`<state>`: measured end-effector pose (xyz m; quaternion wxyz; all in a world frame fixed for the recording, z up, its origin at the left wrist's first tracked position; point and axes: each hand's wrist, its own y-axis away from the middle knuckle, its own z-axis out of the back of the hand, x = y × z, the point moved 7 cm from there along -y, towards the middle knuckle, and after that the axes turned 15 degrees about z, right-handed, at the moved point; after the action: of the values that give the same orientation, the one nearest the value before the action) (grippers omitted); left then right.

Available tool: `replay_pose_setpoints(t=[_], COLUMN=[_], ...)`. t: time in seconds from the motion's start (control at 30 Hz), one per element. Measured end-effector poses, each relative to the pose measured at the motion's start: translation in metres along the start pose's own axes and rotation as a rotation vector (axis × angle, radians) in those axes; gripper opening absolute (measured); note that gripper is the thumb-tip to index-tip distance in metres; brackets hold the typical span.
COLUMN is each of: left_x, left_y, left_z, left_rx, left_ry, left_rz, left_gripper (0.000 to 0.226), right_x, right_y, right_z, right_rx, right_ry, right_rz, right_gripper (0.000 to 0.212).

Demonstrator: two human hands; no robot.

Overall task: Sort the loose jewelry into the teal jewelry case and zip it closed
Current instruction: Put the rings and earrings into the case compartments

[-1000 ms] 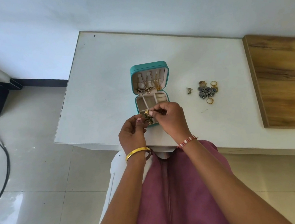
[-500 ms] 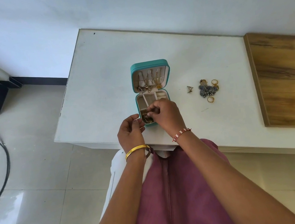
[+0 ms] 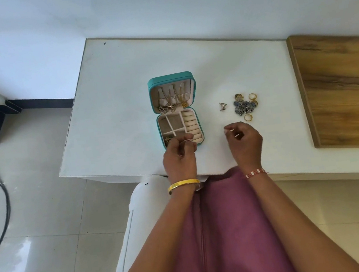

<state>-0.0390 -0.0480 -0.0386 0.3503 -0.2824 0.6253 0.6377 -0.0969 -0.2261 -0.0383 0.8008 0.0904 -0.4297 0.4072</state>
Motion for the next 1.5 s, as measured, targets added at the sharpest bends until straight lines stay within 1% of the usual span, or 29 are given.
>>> replay_pose_setpoints(t=[0.07, 0.13, 0.2, 0.27, 0.37, 0.47, 0.57, 0.67, 0.73, 0.8, 0.87, 0.9, 0.97, 1.03, 1.13, 1.2, 1.27, 1.33, 1.4, 1.43, 1.5], left_x=[0.0, 0.0, 0.002, 0.004, 0.006, 0.007, 0.011, 0.014, 0.015, 0.017, 0.02, 0.022, 0.024, 0.024, 0.023, 0.023, 0.019, 0.014, 0.009, 0.008, 0.007], left_y=[0.007, 0.013, 0.017, 0.017, 0.012, 0.008, 0.007, 0.008, 0.01, 0.008, 0.006, 0.006, 0.006, 0.006, 0.0, -0.004, -0.007, -0.01, -0.012, -0.014, -0.016], left_z=[-0.025, -0.05, -0.07, -0.082, -0.089, -0.088, -0.087, -0.089, -0.09, -0.087, -0.082, -0.08, -0.078, -0.078, -0.078, -0.08, -0.085, -0.091, -0.097, -0.1, -0.103], left_rx=[0.07, 0.136, 0.194, 0.222, 0.231, 0.223, 0.223, 0.233, 0.231, 0.191, 0.136, 0.12, 0.12, 0.142, 0.127, 0.127, 0.146, 0.169, 0.187, 0.194, 0.193], left_ry=[-0.036, -0.077, -0.106, -0.138, -0.171, -0.202, -0.228, -0.245, -0.251, -0.265, -0.265, -0.261, -0.26, -0.249, -0.237, -0.211, -0.172, -0.118, -0.064, -0.035, 0.018], left_rz=[0.0, -0.002, 0.01, 0.028, 0.044, 0.05, 0.054, 0.057, 0.048, 0.03, 0.024, 0.025, 0.025, 0.039, 0.052, 0.062, 0.077, 0.099, 0.129, 0.145, 0.187], left_gripper=[0.026, 0.035, 0.036, 0.036, 0.031, 0.03, 0.027, 0.025, 0.025, 0.023, 0.025, 0.027, 0.03, 0.028, 0.02, 0.013, 0.013, 0.014, 0.015, 0.016, 0.016], right_x=[-0.019, -0.032, -0.036, -0.039, -0.042, -0.046, -0.048, -0.049, -0.047, -0.041, -0.029, -0.022, -0.012, -0.01, -0.011, -0.008, -0.01, -0.022, -0.037, -0.043, -0.051], right_y=[-0.004, -0.009, -0.015, -0.022, -0.026, -0.027, -0.025, -0.022, -0.021, -0.017, -0.007, -0.002, 0.004, 0.007, 0.004, -0.002, -0.014, -0.032, -0.052, -0.063, -0.08], right_z=[0.012, 0.02, 0.022, 0.02, 0.018, 0.019, 0.021, 0.022, 0.018, 0.008, -0.002, -0.004, -0.005, -0.001, 0.006, 0.01, 0.014, 0.021, 0.032, 0.037, 0.042], right_rx=[-0.074, -0.113, -0.091, -0.029, 0.033, 0.021, 0.002, 0.009, 0.039, 0.11, 0.217, 0.268, 0.325, 0.321, 0.308, 0.308, 0.264, 0.143, 0.006, -0.028, 0.003], right_ry=[0.022, 0.048, 0.097, 0.167, 0.246, 0.273, 0.256, 0.217, 0.138, -0.04, -0.247, -0.305, -0.338, -0.34, -0.356, -0.386, -0.406, -0.355, -0.195, -0.099, 0.095], right_rz=[-0.076, -0.126, -0.114, -0.078, -0.068, -0.065, -0.093, -0.131, -0.145, -0.166, -0.2, -0.195, -0.161, -0.146, -0.141, -0.129, -0.136, -0.146, -0.104, -0.062, 0.017], right_gripper=[0.013, 0.019, 0.027, 0.03, 0.024, 0.015, 0.012, 0.013, 0.012, 0.009, 0.005, 0.006, 0.007, 0.007, 0.005, 0.009, 0.015, 0.017, 0.014, 0.013, 0.018])
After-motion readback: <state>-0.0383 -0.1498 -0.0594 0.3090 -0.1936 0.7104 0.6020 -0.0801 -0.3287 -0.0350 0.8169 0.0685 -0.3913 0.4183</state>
